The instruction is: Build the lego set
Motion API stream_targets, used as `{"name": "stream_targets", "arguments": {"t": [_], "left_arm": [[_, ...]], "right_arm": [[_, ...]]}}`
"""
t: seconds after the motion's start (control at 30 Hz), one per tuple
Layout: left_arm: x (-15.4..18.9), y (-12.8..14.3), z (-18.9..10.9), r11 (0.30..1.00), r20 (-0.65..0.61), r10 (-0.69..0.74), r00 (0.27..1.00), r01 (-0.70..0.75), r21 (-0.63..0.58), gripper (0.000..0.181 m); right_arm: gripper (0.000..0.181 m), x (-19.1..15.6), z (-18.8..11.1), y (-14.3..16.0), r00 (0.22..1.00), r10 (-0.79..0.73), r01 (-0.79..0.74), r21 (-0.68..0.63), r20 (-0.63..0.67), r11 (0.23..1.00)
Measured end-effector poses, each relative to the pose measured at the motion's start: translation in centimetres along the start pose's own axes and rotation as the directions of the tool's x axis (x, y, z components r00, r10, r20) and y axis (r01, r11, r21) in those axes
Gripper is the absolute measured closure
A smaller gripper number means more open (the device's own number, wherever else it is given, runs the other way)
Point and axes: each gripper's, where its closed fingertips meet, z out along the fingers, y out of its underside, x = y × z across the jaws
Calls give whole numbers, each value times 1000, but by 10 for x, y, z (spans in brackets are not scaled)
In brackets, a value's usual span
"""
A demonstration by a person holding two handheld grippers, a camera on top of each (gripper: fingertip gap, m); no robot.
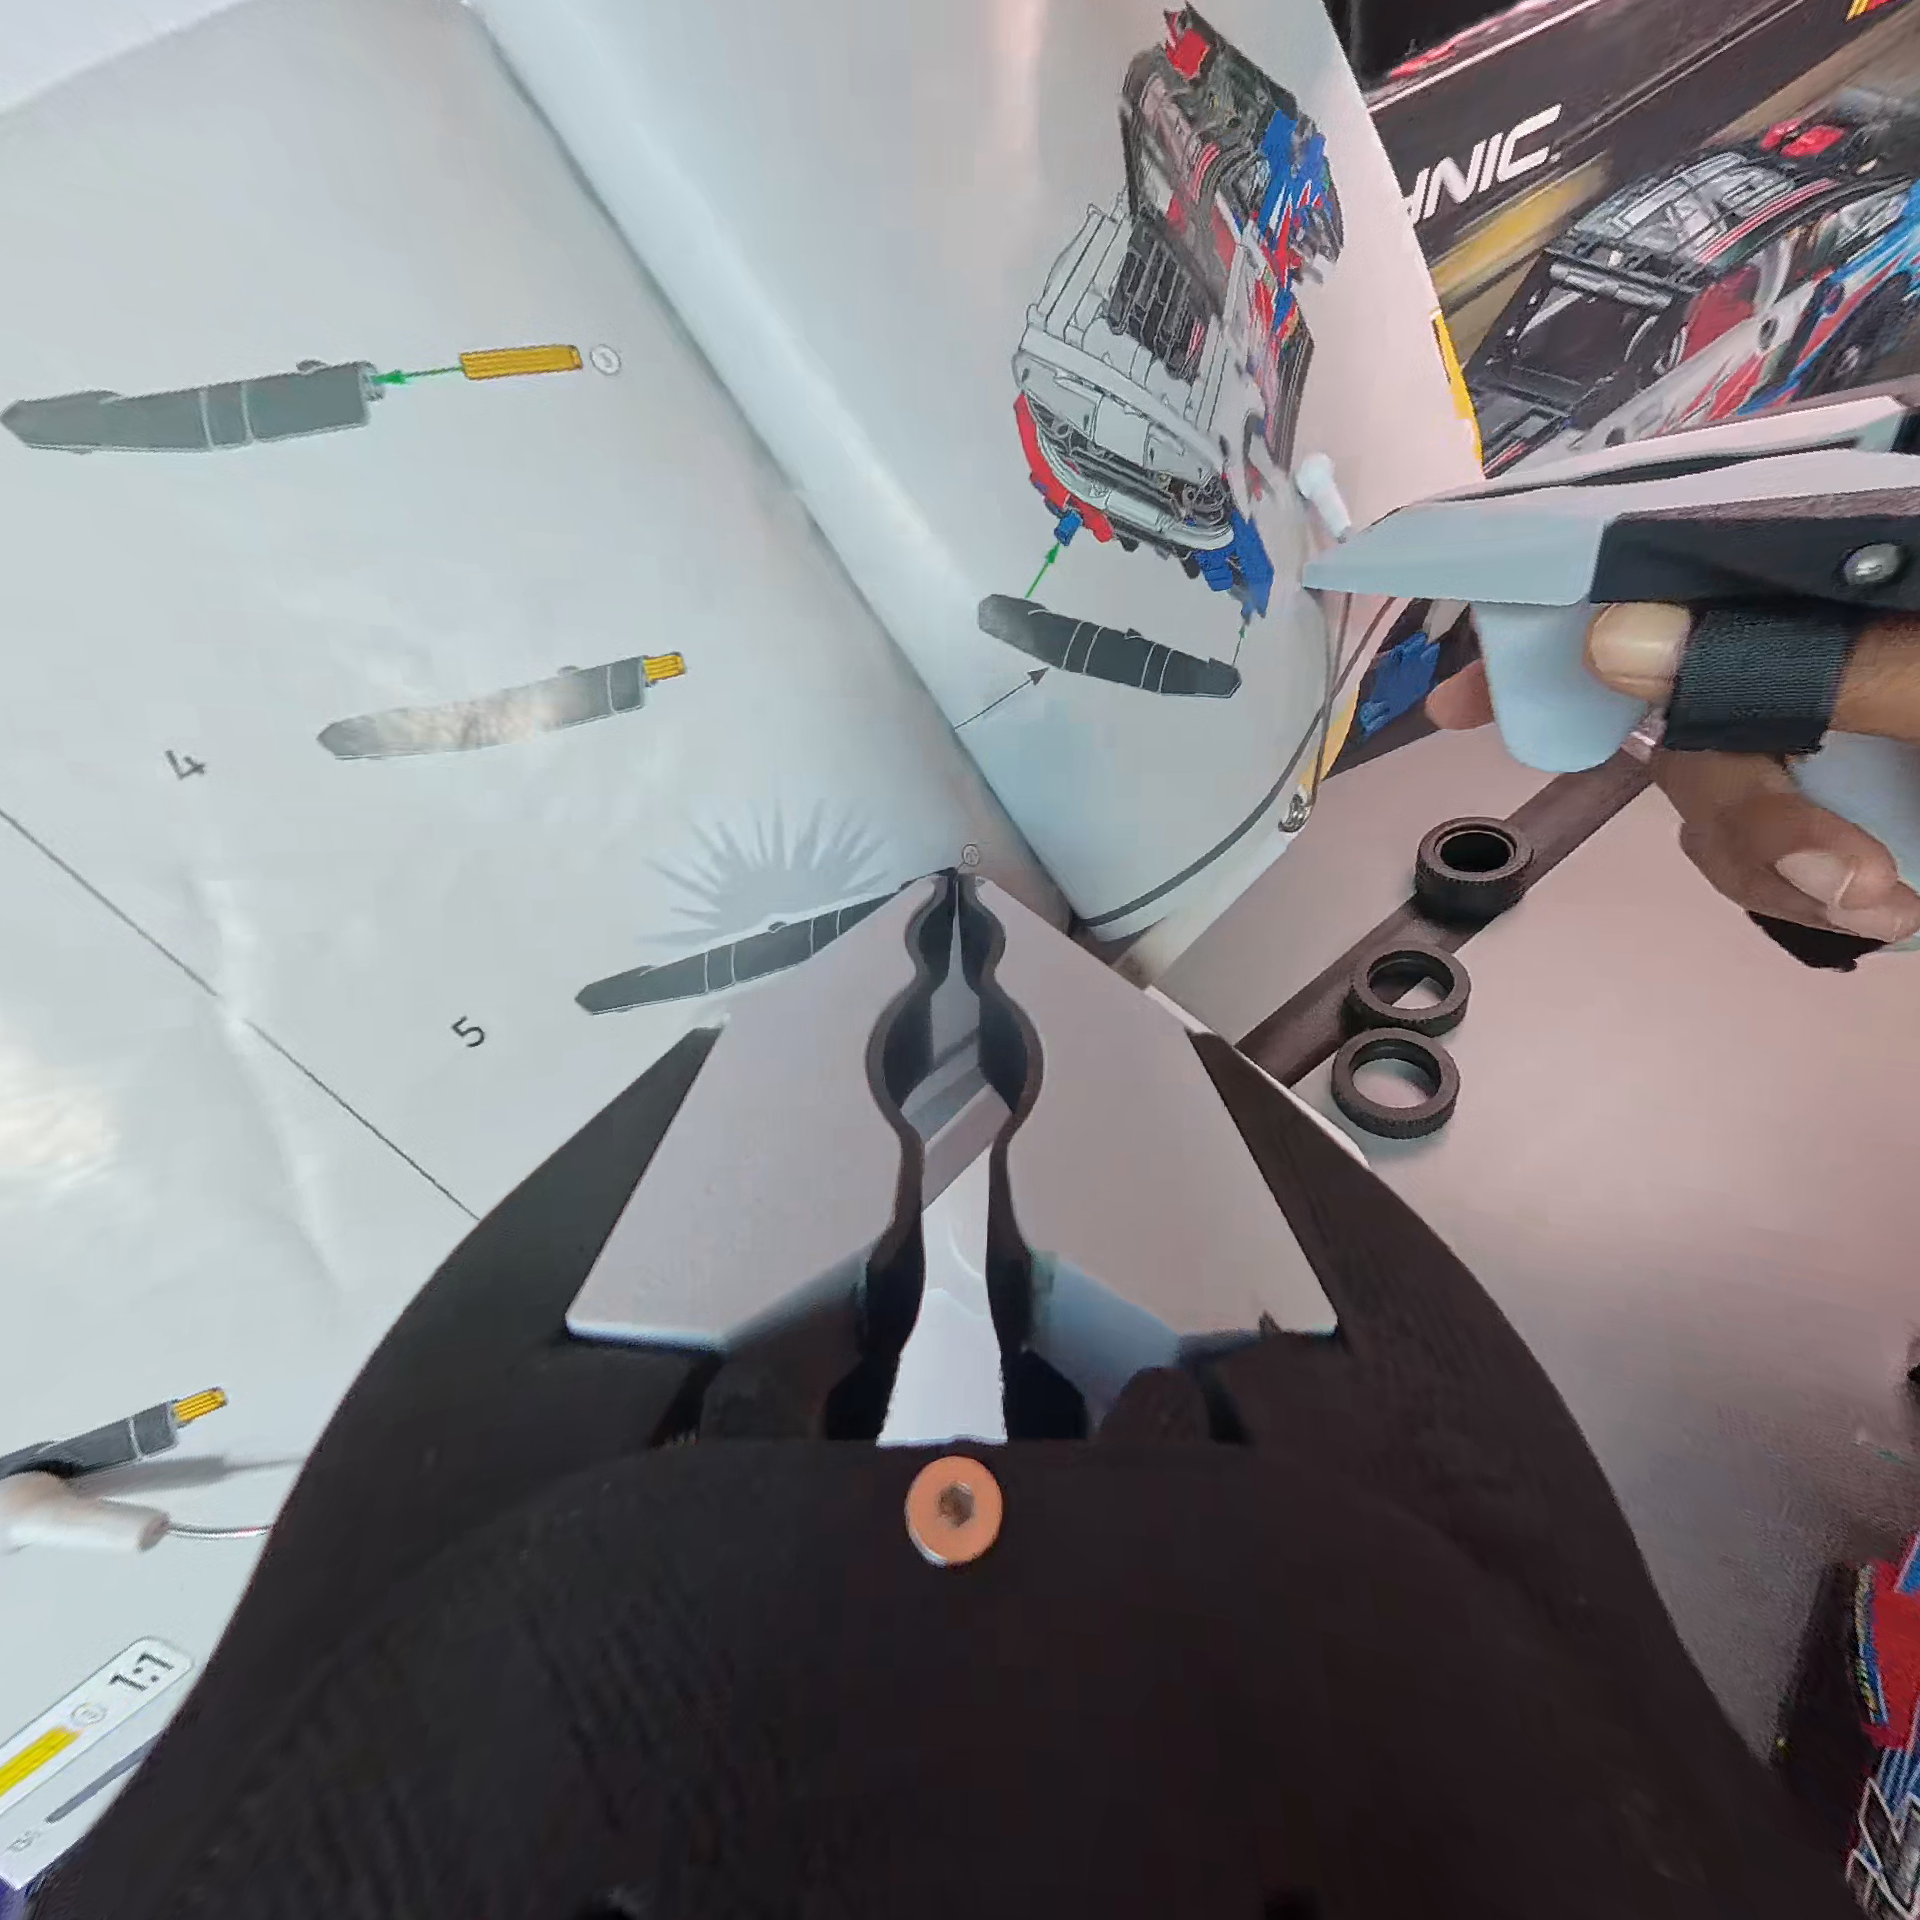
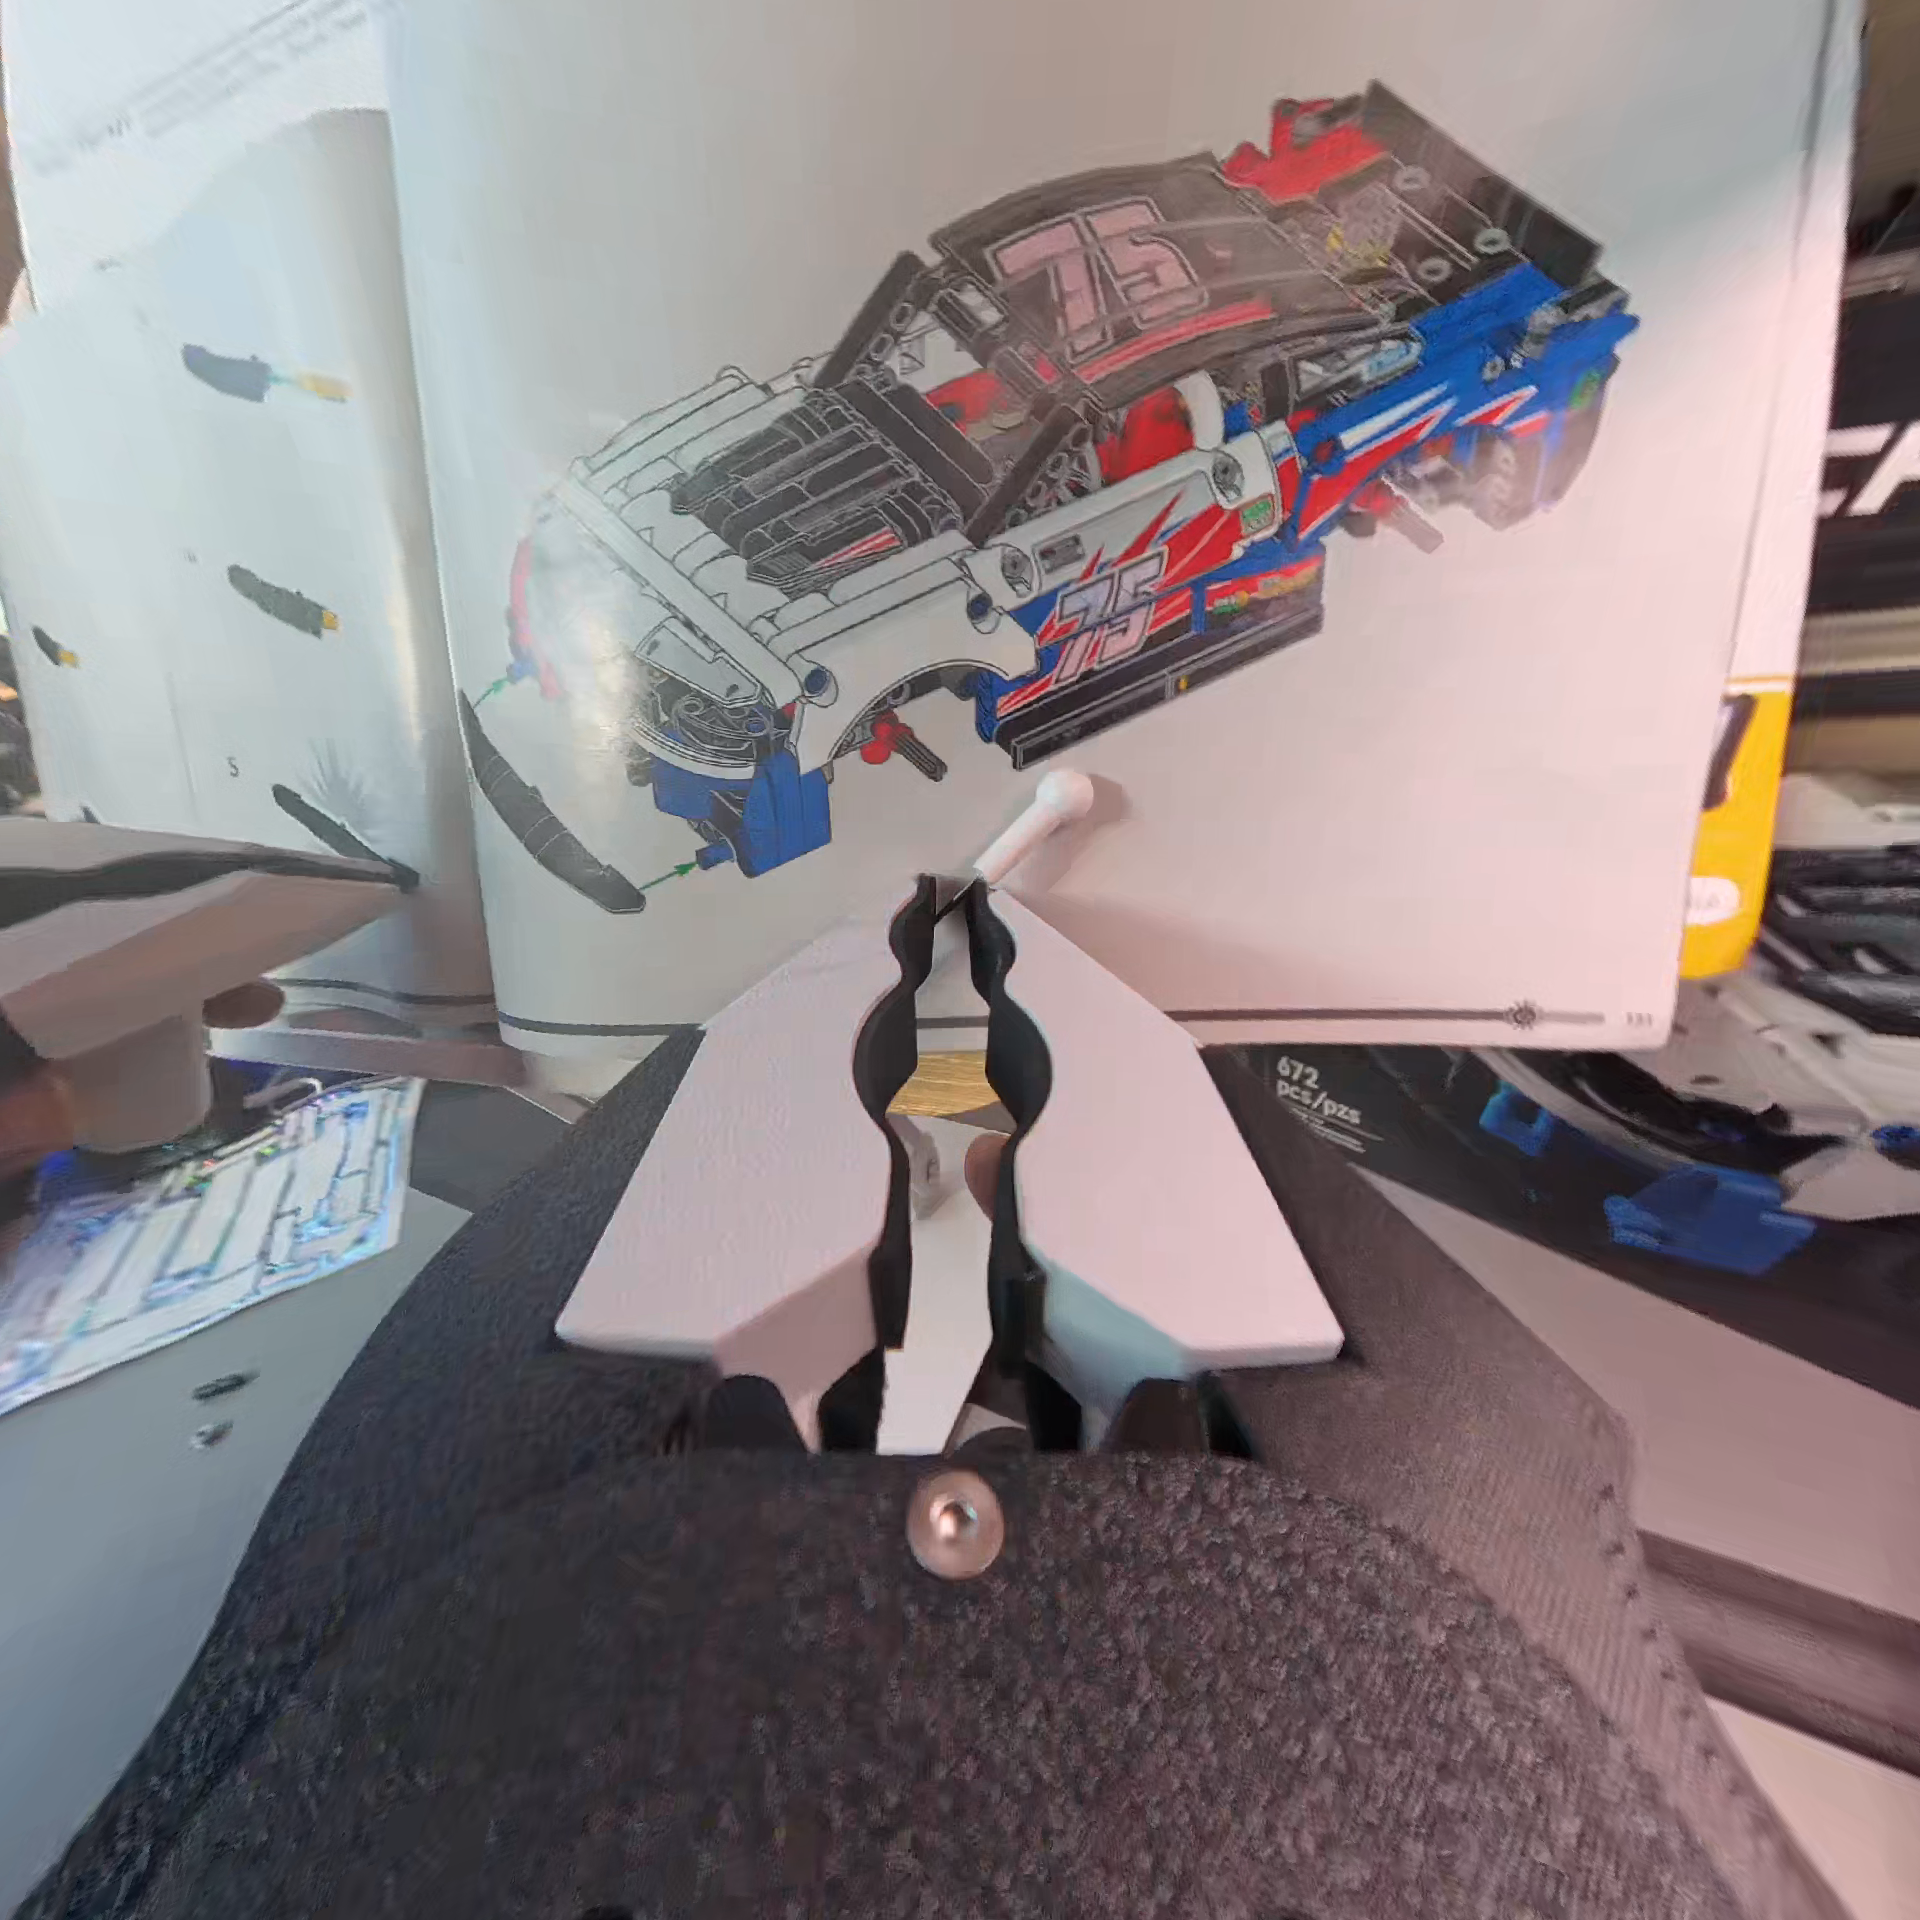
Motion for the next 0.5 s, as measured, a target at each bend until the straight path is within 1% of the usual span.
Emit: {"name": "stream_targets", "arguments": {"t": [0.03, 0.07, 0.2, 0.33, 0.4, 0.5], "left_arm": [[-2, 2, 3, 1000, 15, 3, 1000, -3, -2, 181], [-3, 2, 4, 1000, 20, -1, 1000, 0, 18, 181], [0, 1, 2, 999, -4, -20, 1000, 20, 50, 181], [15, -6, -3, 998, -63, -7, 998, 11, 59, 176], [18, -6, -5, 999, -66, 7, 998, -3, 52, 175], [12, 4, -7, 999, -53, -9, 999, 10, 30, 174]], "right_arm": [[178, 2, -1, 2, 997, 71, -71, 4, 10, 997], [178, 3, -2, 4, 994, 108, -108, 6, 12, 994], [177, 6, -3, 7, 987, 161, -161, -2, 15, 987], [178, 8, -6, 10, 973, 228, -228, 6, 20, 974], [178, 13, -10, 19, 939, 343, -344, 8, 32, 939], [177, 16, -15, 40, 857, 511, -511, -19, 62, 860]]}}
